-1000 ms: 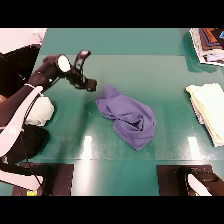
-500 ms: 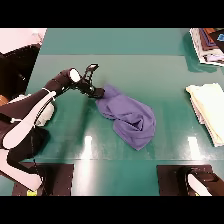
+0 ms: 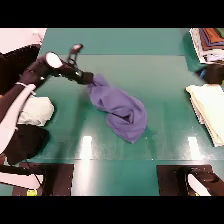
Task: Fold the shirts.
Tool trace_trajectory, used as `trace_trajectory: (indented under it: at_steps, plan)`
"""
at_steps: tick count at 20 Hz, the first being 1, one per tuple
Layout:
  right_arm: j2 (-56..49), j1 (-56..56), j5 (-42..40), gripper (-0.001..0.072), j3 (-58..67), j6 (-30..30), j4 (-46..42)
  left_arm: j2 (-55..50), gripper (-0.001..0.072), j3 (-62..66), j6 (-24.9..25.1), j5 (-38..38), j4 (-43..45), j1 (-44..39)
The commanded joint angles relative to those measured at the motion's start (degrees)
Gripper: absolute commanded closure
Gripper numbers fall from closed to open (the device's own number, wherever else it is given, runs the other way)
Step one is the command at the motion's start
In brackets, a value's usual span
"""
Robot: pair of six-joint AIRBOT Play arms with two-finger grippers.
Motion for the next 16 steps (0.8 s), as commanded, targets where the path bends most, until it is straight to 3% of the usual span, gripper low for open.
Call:
trace_trajectory:
  at_steps: [1,2,7,10,13,14,16]
  plan:
    - [-0.96,-0.02,3.1,0.0365,-16.74,3.85,1.42,4.5,0.0681,0.92,0.39,-1.33,2.36,3.26]
    - [-2.69,0.04,1.9,0.022,-21.66,3.61,5.38,4.59,0.0681,0.94,0.42,-2.03,2.49,3.26]
    - [-14.56,9.44,-18.1,0.0232,-36.0,-7.17,29.18,4.46,0.0681,0.92,0.37,-3.13,2.54,3.26]
    - [-21.94,16.94,-26.6,0.0232,-33.75,-9.07,33.53,4.46,0.0682,0.92,0.37,-3.04,2.97,3.26]
    - [-29.29,20.65,-27.54,0.0234,-27.8,-9.07,33.4,4.46,0.0681,0.92,0.37,-3.06,3.26,3.26]
    - [-31.3,21.14,-27.47,0.025,-25.99,-9.14,33.38,4.46,0.0682,0.92,0.37,-3.06,3.34,3.26]
    - [-34.58,21.53,-27.23,0.0416,-22.6,-9.29,33.0,4.48,0.0681,0.94,0.35,-3.04,3.34,3.26]
